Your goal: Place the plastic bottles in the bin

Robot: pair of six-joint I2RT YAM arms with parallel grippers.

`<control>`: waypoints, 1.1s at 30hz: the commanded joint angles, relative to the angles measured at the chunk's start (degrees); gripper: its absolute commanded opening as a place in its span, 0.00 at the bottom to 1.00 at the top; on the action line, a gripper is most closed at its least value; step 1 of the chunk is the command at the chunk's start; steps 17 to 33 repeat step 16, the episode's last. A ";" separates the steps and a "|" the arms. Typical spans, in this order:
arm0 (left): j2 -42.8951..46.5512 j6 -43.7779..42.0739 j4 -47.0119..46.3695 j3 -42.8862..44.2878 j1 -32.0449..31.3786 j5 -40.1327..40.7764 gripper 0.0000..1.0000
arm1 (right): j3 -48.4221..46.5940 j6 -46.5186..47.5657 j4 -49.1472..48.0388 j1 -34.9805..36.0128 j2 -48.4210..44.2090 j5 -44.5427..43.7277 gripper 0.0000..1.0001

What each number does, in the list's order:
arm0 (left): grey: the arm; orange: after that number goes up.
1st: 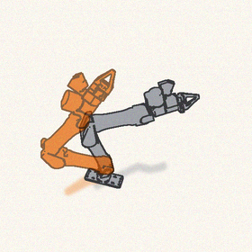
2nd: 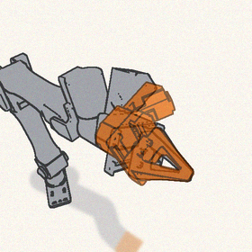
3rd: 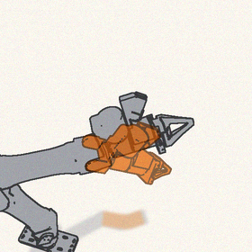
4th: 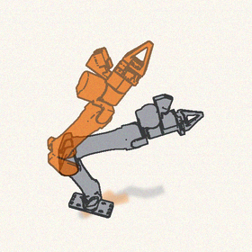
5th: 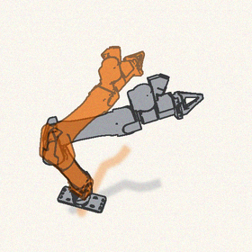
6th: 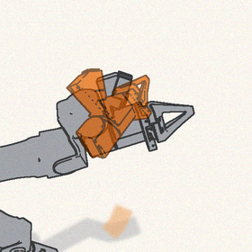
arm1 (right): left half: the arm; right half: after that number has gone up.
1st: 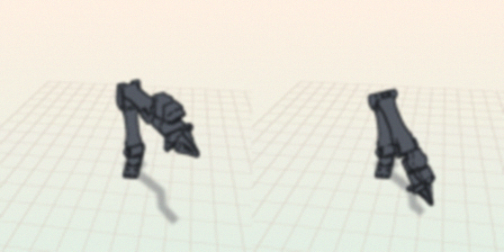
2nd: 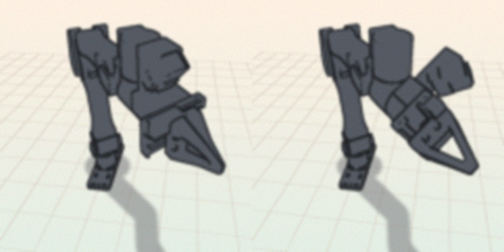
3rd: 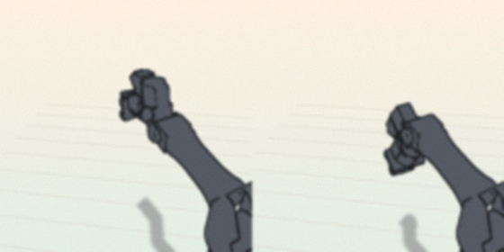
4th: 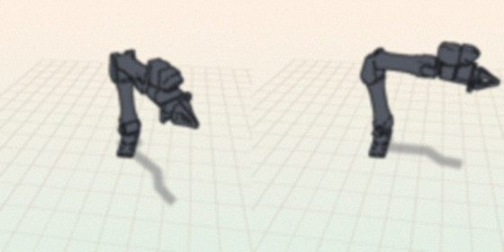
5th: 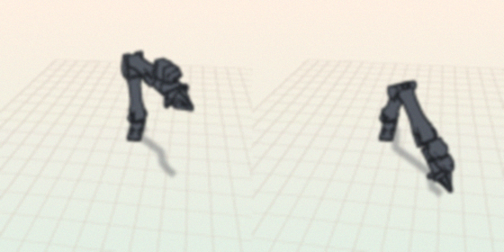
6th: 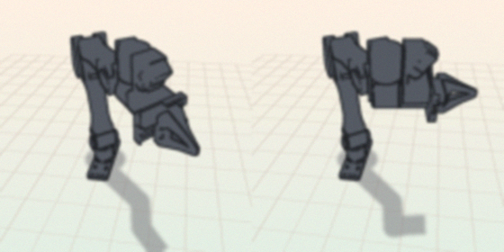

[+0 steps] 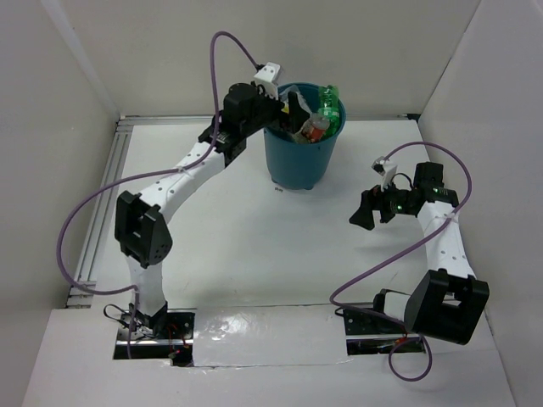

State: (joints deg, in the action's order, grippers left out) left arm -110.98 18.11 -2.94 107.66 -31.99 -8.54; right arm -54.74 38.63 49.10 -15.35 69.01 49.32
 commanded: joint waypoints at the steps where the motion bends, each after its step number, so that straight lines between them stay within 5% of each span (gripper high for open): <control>1: 11.88 -0.97 -3.73 -3.12 -0.27 -3.23 1.00 | -1.24 -2.76 -1.01 0.41 -0.81 -1.85 1.00; 7: 31.85 -2.38 -4.27 -23.68 -0.27 -0.97 1.00 | -1.25 -17.32 -9.62 0.41 -4.14 -10.54 1.00; 8: 37.79 -2.99 -3.14 -34.34 0.51 0.87 1.00 | -1.25 -19.80 -12.25 0.41 -5.63 -13.52 1.00; 16: 55.15 2.80 2.23 -59.82 10.62 3.09 1.00 | -0.19 -27.20 -21.14 -0.11 -8.37 -22.67 1.00; 33: 55.15 2.80 2.23 -59.82 10.62 3.09 1.00 | -0.19 -27.20 -21.14 -0.11 -8.37 -22.67 1.00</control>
